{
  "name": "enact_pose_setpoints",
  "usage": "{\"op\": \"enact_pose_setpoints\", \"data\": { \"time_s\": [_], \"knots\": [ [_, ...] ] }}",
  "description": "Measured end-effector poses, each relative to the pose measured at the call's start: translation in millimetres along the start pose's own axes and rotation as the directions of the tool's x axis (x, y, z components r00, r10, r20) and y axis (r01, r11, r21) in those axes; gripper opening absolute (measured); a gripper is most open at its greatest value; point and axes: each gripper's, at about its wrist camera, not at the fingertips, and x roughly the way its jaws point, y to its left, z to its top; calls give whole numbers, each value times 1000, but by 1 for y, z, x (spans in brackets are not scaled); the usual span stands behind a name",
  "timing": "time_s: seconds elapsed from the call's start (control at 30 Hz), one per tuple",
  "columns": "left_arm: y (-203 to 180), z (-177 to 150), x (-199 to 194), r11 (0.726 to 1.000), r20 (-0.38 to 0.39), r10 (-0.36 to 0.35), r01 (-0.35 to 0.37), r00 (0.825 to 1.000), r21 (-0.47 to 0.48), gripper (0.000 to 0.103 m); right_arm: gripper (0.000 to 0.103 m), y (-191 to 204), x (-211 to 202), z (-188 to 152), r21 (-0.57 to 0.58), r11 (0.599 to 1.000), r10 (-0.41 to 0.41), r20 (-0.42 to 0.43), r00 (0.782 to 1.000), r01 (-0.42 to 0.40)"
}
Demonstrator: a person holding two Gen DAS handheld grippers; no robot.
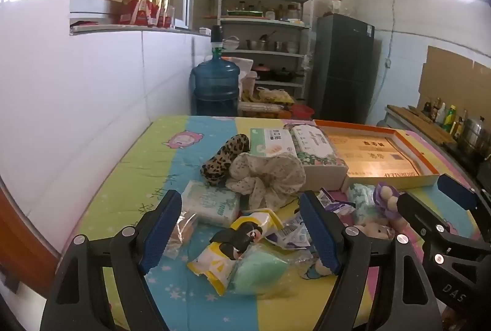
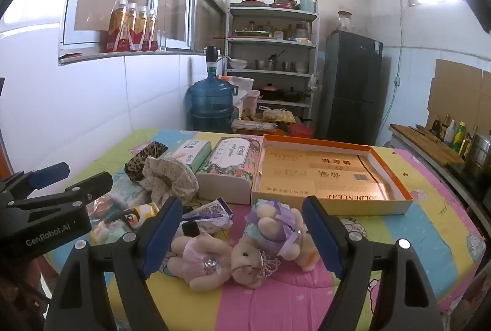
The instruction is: Organize soft objects
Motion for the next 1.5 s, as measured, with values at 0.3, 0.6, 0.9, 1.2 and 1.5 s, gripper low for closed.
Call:
{"op": "enact_pose_setpoints", "data": {
  "time_s": [0.3, 0.6, 0.9, 1.2, 1.5],
  "knots": [
    [1, -4, 4, 1000, 4, 4, -4, 1000, -1, 80, 81, 1, 1, 0, -3, 1000, 7, 0, 1000, -7],
    [1, 2, 2, 1000, 2, 8, -8, 1000, -14, 80, 81, 2, 6, 0, -3, 1000, 29, -8, 1000, -29],
    [2, 3, 1, 1000, 3, 10, -10, 1000, -15, 80, 81, 4, 6, 0, 2, 999, 46, -9, 999, -46],
    [7, 2, 2, 1000, 0, 21, -21, 1000, -21, 80, 81, 5, 9, -1, 6, 998, 66, -15, 998, -66],
    [7, 0, 3, 999, -2, 25, -25, 1000, -20, 80, 81, 4, 12, -4, 12, 997, 81, -23, 996, -81]
  ]
}}
